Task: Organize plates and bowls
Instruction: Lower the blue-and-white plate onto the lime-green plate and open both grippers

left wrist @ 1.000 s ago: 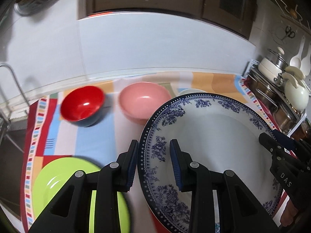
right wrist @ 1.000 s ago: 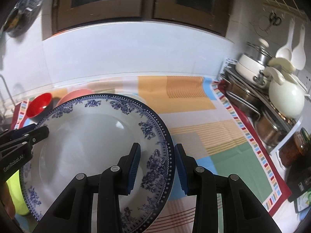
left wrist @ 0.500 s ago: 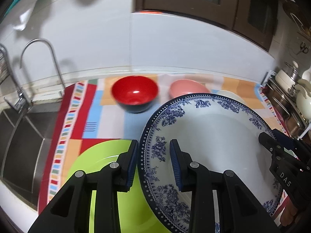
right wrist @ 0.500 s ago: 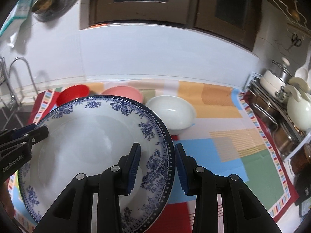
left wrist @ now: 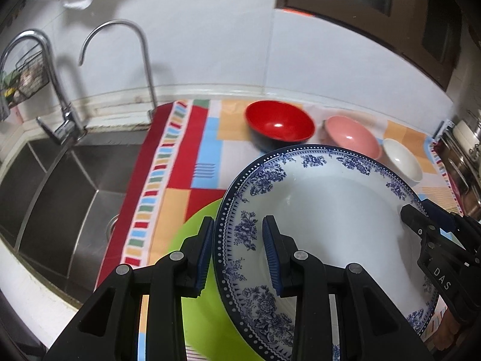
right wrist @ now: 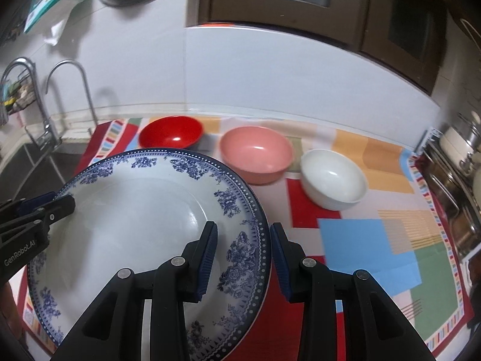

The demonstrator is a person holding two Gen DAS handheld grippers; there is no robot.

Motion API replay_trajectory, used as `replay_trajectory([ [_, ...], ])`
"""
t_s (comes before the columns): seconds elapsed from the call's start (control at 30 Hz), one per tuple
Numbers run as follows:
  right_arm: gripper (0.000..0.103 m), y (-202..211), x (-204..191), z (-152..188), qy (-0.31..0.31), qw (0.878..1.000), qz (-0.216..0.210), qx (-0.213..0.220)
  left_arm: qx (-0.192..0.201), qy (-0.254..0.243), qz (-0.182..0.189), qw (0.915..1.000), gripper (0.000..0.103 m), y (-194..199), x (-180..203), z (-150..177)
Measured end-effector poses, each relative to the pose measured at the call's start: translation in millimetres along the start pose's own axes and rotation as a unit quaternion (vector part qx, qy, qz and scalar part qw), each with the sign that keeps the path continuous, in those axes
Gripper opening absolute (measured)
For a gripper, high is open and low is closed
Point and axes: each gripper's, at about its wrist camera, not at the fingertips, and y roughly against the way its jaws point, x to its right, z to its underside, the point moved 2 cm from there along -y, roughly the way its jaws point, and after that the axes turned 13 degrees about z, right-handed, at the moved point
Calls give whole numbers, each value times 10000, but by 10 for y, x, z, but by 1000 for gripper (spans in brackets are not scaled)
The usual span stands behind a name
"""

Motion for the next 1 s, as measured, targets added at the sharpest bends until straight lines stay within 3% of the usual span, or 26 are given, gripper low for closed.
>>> replay_trajectory([
  [0.37,37,-165,-515,71,250,9989,-280,-288,-258,228,-211,9992,33,-89,-375,137],
  [1.0,37,-412,-767,273,519,9952,-358,-747,-722,399,-241,9963,33,-328,-585,351],
])
